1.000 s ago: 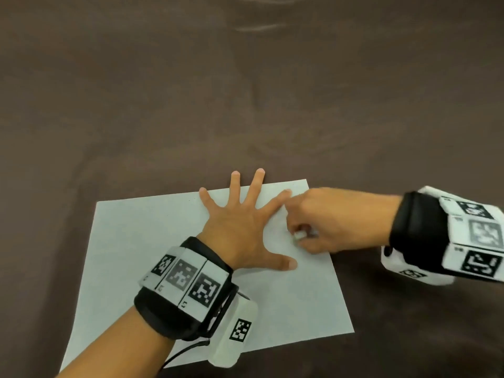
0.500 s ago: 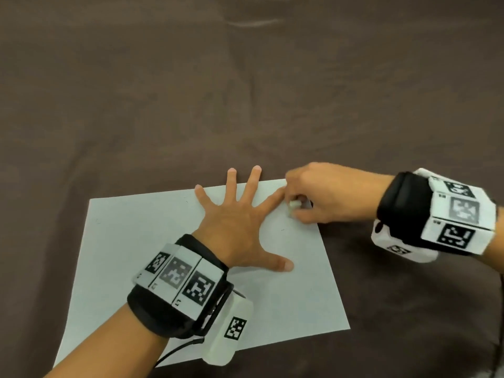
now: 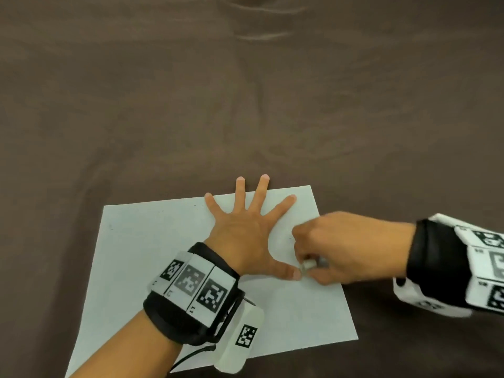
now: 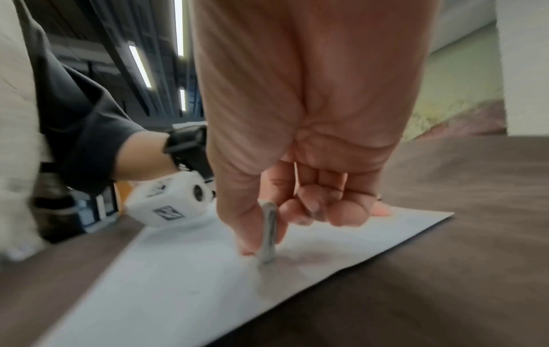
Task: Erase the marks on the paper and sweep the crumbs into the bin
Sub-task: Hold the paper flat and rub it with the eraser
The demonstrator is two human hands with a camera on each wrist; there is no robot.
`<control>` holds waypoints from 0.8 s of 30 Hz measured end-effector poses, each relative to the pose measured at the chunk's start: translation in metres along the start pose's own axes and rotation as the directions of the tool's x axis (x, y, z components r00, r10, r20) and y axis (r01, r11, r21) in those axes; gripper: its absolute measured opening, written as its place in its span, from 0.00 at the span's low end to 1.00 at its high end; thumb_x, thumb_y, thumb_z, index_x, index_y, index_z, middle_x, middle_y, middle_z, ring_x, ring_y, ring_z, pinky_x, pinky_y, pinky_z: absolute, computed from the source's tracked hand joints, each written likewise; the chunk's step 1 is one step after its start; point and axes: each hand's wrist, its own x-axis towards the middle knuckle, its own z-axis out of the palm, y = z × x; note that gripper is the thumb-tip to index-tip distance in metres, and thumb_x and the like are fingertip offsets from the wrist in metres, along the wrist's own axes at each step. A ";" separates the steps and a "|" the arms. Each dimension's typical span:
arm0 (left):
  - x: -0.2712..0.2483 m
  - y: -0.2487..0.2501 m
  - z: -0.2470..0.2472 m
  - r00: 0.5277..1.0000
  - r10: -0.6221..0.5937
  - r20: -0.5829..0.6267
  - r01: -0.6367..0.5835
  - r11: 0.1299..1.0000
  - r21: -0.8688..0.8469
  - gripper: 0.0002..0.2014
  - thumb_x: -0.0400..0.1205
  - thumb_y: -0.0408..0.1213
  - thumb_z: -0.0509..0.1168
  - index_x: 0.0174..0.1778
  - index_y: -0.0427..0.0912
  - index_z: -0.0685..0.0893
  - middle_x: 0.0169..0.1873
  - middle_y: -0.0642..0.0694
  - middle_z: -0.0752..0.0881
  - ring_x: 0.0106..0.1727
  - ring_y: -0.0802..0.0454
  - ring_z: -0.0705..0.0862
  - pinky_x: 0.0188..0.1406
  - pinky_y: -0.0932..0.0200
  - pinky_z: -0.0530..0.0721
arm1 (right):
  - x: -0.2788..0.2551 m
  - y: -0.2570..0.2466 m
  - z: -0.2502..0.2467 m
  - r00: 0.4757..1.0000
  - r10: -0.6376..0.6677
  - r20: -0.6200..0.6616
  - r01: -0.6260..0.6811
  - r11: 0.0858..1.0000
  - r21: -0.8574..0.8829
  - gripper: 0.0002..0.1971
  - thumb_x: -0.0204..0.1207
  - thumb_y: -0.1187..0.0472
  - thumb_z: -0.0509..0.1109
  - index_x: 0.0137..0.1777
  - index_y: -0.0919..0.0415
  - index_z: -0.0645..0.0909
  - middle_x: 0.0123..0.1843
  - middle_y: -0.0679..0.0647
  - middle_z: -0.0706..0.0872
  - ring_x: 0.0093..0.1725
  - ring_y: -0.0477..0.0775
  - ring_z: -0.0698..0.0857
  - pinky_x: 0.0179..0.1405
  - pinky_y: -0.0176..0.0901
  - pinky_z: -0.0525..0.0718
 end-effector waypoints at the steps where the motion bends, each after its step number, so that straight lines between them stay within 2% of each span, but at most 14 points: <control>1: 0.000 0.000 0.000 1.000 0.000 0.003 0.000 1.000 0.003 0.60 0.62 0.84 0.58 0.78 0.69 0.25 0.79 0.48 0.19 0.80 0.32 0.25 0.68 0.11 0.43 | -0.001 -0.002 -0.001 1.000 -0.002 0.017 0.002 1.000 0.013 0.08 0.75 0.51 0.65 0.47 0.53 0.82 0.46 0.45 0.79 0.40 0.48 0.78 0.42 0.43 0.79; 5: 0.002 -0.001 0.000 1.000 0.002 0.000 -0.002 1.000 -0.010 0.61 0.61 0.84 0.59 0.77 0.69 0.23 0.79 0.48 0.20 0.80 0.32 0.25 0.68 0.11 0.42 | 0.016 0.021 -0.019 0.975 0.119 -0.188 -0.124 0.992 -0.014 0.07 0.72 0.54 0.66 0.42 0.55 0.82 0.43 0.46 0.80 0.39 0.50 0.79 0.39 0.46 0.80; 7: 0.002 -0.001 0.001 1.000 0.001 -0.005 -0.001 1.000 -0.012 0.61 0.60 0.84 0.59 0.77 0.70 0.24 0.79 0.48 0.20 0.81 0.32 0.25 0.68 0.11 0.43 | 0.018 0.026 -0.017 0.963 0.120 -0.243 -0.132 0.991 -0.034 0.06 0.73 0.55 0.65 0.41 0.56 0.81 0.42 0.46 0.78 0.38 0.52 0.78 0.38 0.46 0.79; 9: 0.001 -0.001 0.002 1.000 -0.001 -0.019 0.001 1.000 -0.005 0.61 0.60 0.85 0.58 0.78 0.69 0.25 0.80 0.48 0.21 0.81 0.32 0.25 0.68 0.11 0.43 | 0.008 0.015 -0.007 0.980 0.063 -0.189 -0.072 0.996 -0.044 0.07 0.74 0.53 0.64 0.42 0.54 0.81 0.44 0.45 0.78 0.39 0.51 0.78 0.40 0.45 0.78; 12: -0.001 0.000 0.002 1.000 -0.004 -0.022 0.004 1.000 -0.008 0.61 0.59 0.85 0.57 0.79 0.69 0.27 0.80 0.47 0.22 0.81 0.32 0.26 0.68 0.11 0.43 | -0.014 -0.010 0.013 0.999 -0.042 0.002 0.042 0.998 0.049 0.08 0.77 0.51 0.61 0.48 0.51 0.80 0.46 0.45 0.76 0.40 0.48 0.76 0.42 0.42 0.77; 13: 0.000 0.000 0.002 1.000 -0.005 -0.025 0.004 1.000 -0.011 0.61 0.59 0.85 0.57 0.79 0.69 0.27 0.80 0.47 0.22 0.81 0.32 0.26 0.68 0.11 0.43 | -0.016 -0.013 0.017 0.998 -0.057 0.023 0.055 0.996 0.069 0.09 0.77 0.50 0.61 0.49 0.51 0.81 0.46 0.44 0.76 0.40 0.47 0.76 0.41 0.41 0.77; 15: 0.000 0.000 0.002 1.000 -0.002 -0.029 0.002 1.000 -0.005 0.61 0.60 0.85 0.57 0.79 0.68 0.27 0.80 0.47 0.21 0.81 0.31 0.26 0.68 0.11 0.44 | -0.013 -0.011 0.013 0.999 -0.041 -0.009 0.041 0.997 0.063 0.10 0.76 0.49 0.62 0.50 0.49 0.81 0.46 0.44 0.76 0.40 0.47 0.76 0.41 0.40 0.77; 18: 0.000 -0.001 0.001 1.000 0.004 -0.018 -0.004 1.000 0.014 0.61 0.61 0.85 0.57 0.79 0.68 0.26 0.79 0.47 0.20 0.81 0.31 0.26 0.68 0.11 0.45 | 0.003 0.005 -0.005 1.000 0.014 -0.026 -0.012 0.998 0.067 0.11 0.72 0.44 0.68 0.50 0.46 0.83 0.44 0.41 0.80 0.43 0.44 0.78 0.42 0.38 0.79; 21: 0.000 -0.001 0.000 1.000 -0.002 -0.003 0.002 1.000 0.019 0.61 0.61 0.85 0.57 0.77 0.69 0.24 0.79 0.47 0.19 0.80 0.31 0.25 0.68 0.11 0.45 | 0.013 0.018 -0.017 0.998 0.057 -0.016 -0.055 0.996 0.073 0.09 0.69 0.45 0.73 0.44 0.48 0.82 0.41 0.42 0.83 0.41 0.43 0.80 0.39 0.38 0.80; 24: -0.001 0.000 -0.001 1.000 0.002 0.000 -0.002 1.000 0.010 0.61 0.61 0.85 0.58 0.77 0.69 0.23 0.79 0.47 0.19 0.80 0.31 0.25 0.68 0.11 0.44 | 0.008 0.024 -0.026 0.988 0.076 -0.136 -0.050 0.981 0.188 0.09 0.68 0.48 0.75 0.38 0.50 0.80 0.41 0.42 0.80 0.39 0.41 0.78 0.35 0.33 0.77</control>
